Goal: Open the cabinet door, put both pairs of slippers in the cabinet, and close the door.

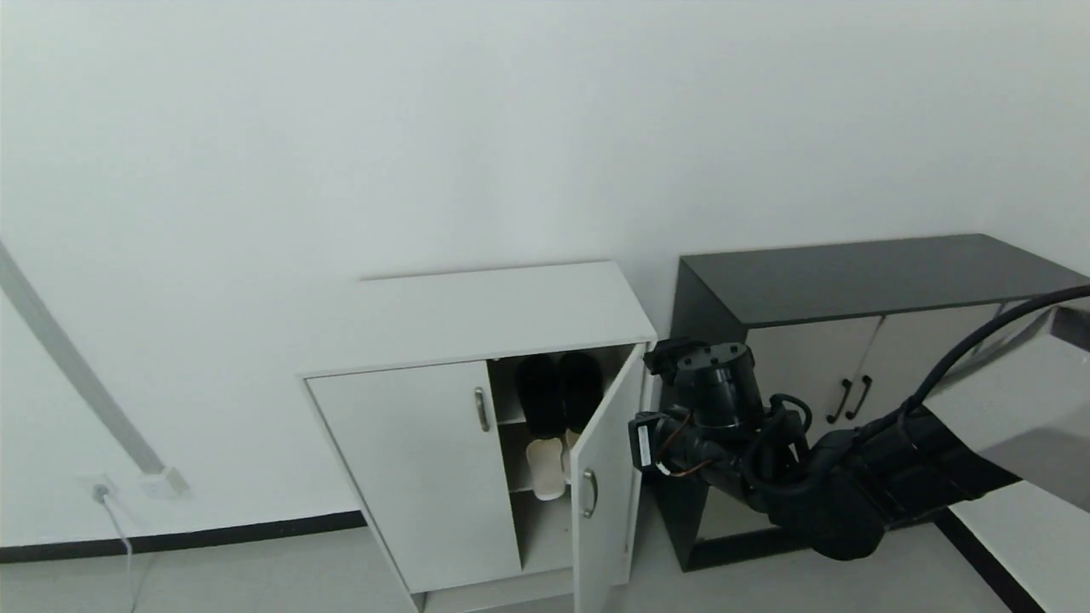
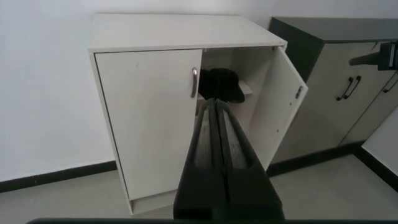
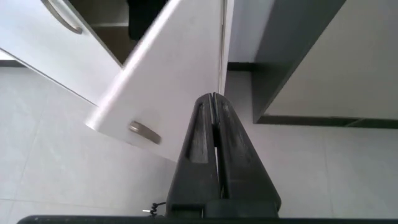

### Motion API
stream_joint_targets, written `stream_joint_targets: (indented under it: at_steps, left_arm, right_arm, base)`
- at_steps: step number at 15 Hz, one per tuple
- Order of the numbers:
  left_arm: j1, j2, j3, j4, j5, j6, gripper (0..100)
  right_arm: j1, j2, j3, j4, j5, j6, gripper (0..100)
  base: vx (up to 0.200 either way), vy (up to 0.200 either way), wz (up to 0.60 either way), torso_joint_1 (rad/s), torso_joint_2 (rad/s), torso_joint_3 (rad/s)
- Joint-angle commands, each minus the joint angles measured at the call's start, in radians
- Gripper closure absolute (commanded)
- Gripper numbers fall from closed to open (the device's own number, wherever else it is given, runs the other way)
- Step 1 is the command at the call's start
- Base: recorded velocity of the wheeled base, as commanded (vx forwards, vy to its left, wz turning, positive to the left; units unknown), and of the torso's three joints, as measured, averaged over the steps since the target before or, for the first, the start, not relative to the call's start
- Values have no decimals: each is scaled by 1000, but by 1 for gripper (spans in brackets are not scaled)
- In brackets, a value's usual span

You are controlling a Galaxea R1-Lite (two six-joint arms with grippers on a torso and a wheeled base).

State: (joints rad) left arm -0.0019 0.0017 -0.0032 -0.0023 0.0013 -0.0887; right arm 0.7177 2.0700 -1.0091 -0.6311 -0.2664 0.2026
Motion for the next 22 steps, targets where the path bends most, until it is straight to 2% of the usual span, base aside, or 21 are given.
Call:
stream_joint_targets:
  at_steps: [1, 5, 7, 10, 12, 17, 19, 22]
  left_arm:
    - [0, 0, 0, -1, 0, 0, 100]
    - [0, 0, 0, -1, 0, 0, 100]
    - [0, 0, 0, -1, 0, 1, 100]
    - [0, 0, 0, -1, 0, 0, 100]
    - [0, 0, 0, -1, 0, 0, 100]
    - [0, 0, 0, -1, -1, 3, 100]
    - [0, 0, 0, -1, -1, 3, 100]
    - [0, 0, 0, -1, -1, 3, 100]
  right_arm:
    - [0, 4, 6, -1, 1, 0, 100]
    - [0, 2, 27, -22, 27, 1, 100]
    - [0, 2, 64, -102, 49, -8, 100]
    - [-3, -13, 215, -266, 136, -69, 100]
    - [-3, -7, 308, -360, 151, -97, 100]
    - [-6, -11, 468, -464, 157, -100, 100]
    - [-6, -8, 488, -475, 164, -101, 100]
    - [-7, 39, 434, -472, 170, -100, 100]
  base:
    - [0, 0, 0, 0, 0, 0]
    - [0, 0, 0, 0, 0, 0]
    - [0, 0, 0, 0, 0, 0]
    - [0, 0, 0, 0, 0, 0]
    - [200, 0, 0, 2, 2, 2]
    - [160, 0, 0, -1, -3, 2]
    - [0, 0, 0, 0, 0, 0]
    - [0, 0, 0, 0, 0, 0]
